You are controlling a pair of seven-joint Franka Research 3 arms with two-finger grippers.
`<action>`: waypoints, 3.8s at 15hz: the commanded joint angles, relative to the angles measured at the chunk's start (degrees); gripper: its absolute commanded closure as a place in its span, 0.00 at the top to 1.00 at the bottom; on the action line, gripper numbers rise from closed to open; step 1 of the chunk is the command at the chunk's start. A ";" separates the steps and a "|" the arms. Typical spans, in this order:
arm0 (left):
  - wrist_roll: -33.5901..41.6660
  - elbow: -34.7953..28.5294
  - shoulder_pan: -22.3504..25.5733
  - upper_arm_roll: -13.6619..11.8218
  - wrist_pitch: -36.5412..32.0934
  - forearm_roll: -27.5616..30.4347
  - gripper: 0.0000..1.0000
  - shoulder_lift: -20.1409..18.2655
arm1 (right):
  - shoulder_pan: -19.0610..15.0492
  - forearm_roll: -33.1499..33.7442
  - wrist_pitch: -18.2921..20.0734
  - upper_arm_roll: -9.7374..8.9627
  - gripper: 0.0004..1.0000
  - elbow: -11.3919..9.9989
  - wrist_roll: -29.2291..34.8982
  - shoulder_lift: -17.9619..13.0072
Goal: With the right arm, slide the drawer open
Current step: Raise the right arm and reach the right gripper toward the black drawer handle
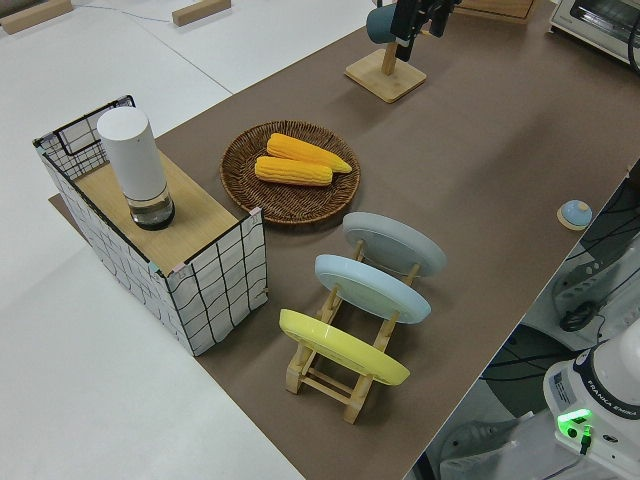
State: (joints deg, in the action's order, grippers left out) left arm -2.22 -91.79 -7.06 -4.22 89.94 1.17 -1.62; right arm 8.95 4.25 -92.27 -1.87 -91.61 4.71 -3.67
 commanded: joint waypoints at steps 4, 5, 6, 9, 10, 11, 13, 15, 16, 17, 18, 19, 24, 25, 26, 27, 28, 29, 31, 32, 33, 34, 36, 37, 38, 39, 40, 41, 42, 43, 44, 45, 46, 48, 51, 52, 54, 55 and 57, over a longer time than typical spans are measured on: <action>-0.06 0.12 -0.15 -0.17 -0.82 -0.73 1.00 -0.49 | 0.81 14.62 1.30 -7.17 0.98 0.47 5.31 0.68; -0.06 0.12 -0.15 -0.17 -0.82 -0.73 1.00 -0.49 | 0.81 16.99 1.22 -8.31 0.98 0.21 5.40 1.03; -0.06 0.12 -0.15 -0.17 -0.74 -0.73 1.00 -0.49 | 0.81 19.54 1.30 -9.54 0.98 -0.23 6.18 1.38; -0.06 0.12 -0.15 -0.17 -0.73 -0.73 1.00 -0.49 | 2.91 28.24 1.31 -12.45 0.98 -1.99 12.06 3.66; -0.06 0.21 -0.15 -0.17 -0.73 -0.73 1.00 -0.49 | 3.70 29.92 1.48 -12.54 0.98 -1.99 13.73 4.54; -0.06 0.13 -0.15 -0.17 -0.73 -0.73 1.00 -0.49 | 4.32 31.68 1.74 -12.54 0.98 -2.08 14.44 5.24; -0.06 0.12 -0.15 -0.17 -0.82 -0.73 1.00 -0.49 | 5.38 35.89 2.27 -12.63 0.98 -2.08 16.02 6.65; -0.06 0.12 -0.15 -0.17 -0.73 -0.73 1.00 -0.49 | 5.99 38.97 2.80 -12.63 0.98 -2.08 17.17 7.97; -0.06 0.12 -0.15 -0.17 -0.82 -0.73 1.00 -0.49 | 6.25 41.16 3.06 -12.63 0.98 -2.08 17.87 8.76; -0.06 0.12 -0.15 -0.17 -0.74 -0.73 1.00 -0.49 | 6.95 43.53 3.32 -12.72 0.98 -2.17 19.62 9.98; -0.06 0.12 -0.15 -0.17 -0.82 -0.73 1.00 -0.49 | 8.09 46.17 4.02 -12.81 0.98 -2.26 22.33 11.56; -0.06 0.12 -0.15 -0.17 -0.74 -0.73 1.00 -0.49 | 8.97 48.98 4.55 -12.81 0.99 -2.61 25.15 12.97; -0.06 0.21 -0.15 -0.17 -0.82 -0.73 1.00 -0.49 | 11.79 58.83 8.33 -13.33 0.99 -3.31 30.88 18.86; -0.06 0.13 -0.15 -0.17 -0.82 -0.73 1.00 -0.49 | 12.23 59.89 9.03 -13.33 0.99 -3.22 31.32 19.66; -0.06 0.12 -0.15 -0.17 -0.82 -0.73 1.00 -0.49 | 12.58 61.21 9.74 -13.33 0.99 -3.14 31.33 20.53; -0.06 0.12 -0.15 -0.17 -0.74 -0.73 1.00 -0.49 | 13.46 62.88 10.35 -13.33 0.99 -2.96 31.33 21.41; -0.06 0.12 -0.15 -0.17 -0.82 -0.73 1.00 -0.49 | 13.81 64.55 10.88 -13.33 0.99 -2.96 31.33 22.38; -0.06 0.12 -0.15 -0.17 -0.82 -0.73 1.00 -0.49 | 13.99 65.87 11.06 -13.33 0.99 -2.96 31.33 22.82; -0.06 0.12 -0.15 -0.17 -0.73 -0.73 1.00 -0.49 | 14.17 66.49 11.06 -13.25 0.99 -2.96 31.07 23.18; -0.06 0.12 -0.15 -0.17 -0.82 -0.73 1.00 -0.49 | 14.17 67.45 11.06 -13.25 0.99 -2.96 30.72 23.53; -0.06 0.12 -0.15 -0.17 -0.82 -0.73 1.00 -0.49 | 14.17 68.68 10.97 -13.25 0.99 -2.96 30.54 24.23; -0.06 0.12 -0.15 -0.17 -0.82 -0.73 1.00 -0.49 | 14.17 70.26 10.80 -13.16 0.99 -2.96 30.19 24.58; -0.06 0.12 -0.15 -0.17 -0.73 -0.64 1.00 -0.49 | 13.99 72.81 10.27 -12.98 0.99 -2.96 26.08 24.94; -0.06 0.12 -0.15 -0.17 -0.82 -0.73 1.00 -0.49 | 13.90 73.96 10.01 -12.90 0.99 -2.96 24.14 25.11; -0.06 0.12 -0.15 -0.17 -0.82 -0.73 1.00 -0.49 | 13.82 75.01 9.92 -12.81 0.99 -2.96 23.16 25.46; -0.06 0.12 -0.15 -0.17 -0.82 -0.73 1.00 -0.49 | 13.82 76.07 9.92 -12.81 0.99 -2.87 22.98 25.99; 0.02 0.12 -0.15 -0.17 -0.74 -0.73 1.00 -0.49 | 13.73 77.12 9.48 -12.55 0.99 -2.87 22.98 26.43; -0.06 0.12 -0.15 -0.17 -0.73 -0.73 1.00 -0.49 | 13.73 77.92 8.96 -12.28 0.99 -2.87 22.80 26.78; -0.06 0.12 -0.15 -0.17 -0.82 -0.73 1.00 -0.49 | 13.73 78.71 7.82 -11.84 0.99 -2.87 22.63 26.96; -0.06 0.12 -0.15 -0.17 -0.82 -0.73 1.00 -0.49 | 13.73 79.41 6.77 -10.97 0.99 -2.87 21.93 27.13; -0.06 0.12 -0.15 -0.17 -0.82 -0.73 1.00 -0.49 | 13.73 80.46 5.19 -9.92 0.99 -2.87 21.05 27.31; -0.06 0.12 -0.15 -0.17 -0.82 -0.73 1.00 -0.49 | 13.73 81.69 3.69 -8.86 0.99 -2.87 20.96 27.31; -0.06 0.12 -0.15 -0.17 -0.82 -0.73 1.00 -0.49 | 13.73 82.05 2.37 -7.98 0.99 -2.87 20.96 27.40; -0.06 0.12 -0.15 -0.17 -0.82 -0.73 1.00 -0.49 | 13.99 84.15 0.61 -6.13 0.99 -2.87 19.74 27.57; -0.06 0.12 -0.15 -0.17 -0.82 -0.73 1.00 -0.49 | 14.17 86.09 -2.73 -2.53 0.99 -2.87 19.46 27.84; -0.06 0.12 -0.15 -0.17 -0.82 -0.73 1.00 -0.49 | 14.17 86.53 -3.69 -1.65 0.99 -2.87 19.46 27.92; -0.06 0.12 -0.15 -0.17 -0.74 -0.73 1.00 -0.49 | 14.08 87.41 -5.28 0.37 0.98 -2.87 19.46 28.10; -0.06 0.12 -0.15 -0.17 -0.73 -0.73 1.00 -0.49 | 14.08 87.76 -6.42 1.16 0.99 -2.96 19.46 28.19; -0.06 0.12 -0.15 -0.17 -0.82 -0.73 1.00 -0.49 | 14.08 87.85 -9.49 3.88 0.98 -3.05 19.55 28.54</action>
State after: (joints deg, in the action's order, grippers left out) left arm -2.22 -91.79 -7.06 -4.22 89.94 1.17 -1.62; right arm 22.95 90.25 -98.32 -0.54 -94.96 25.06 24.04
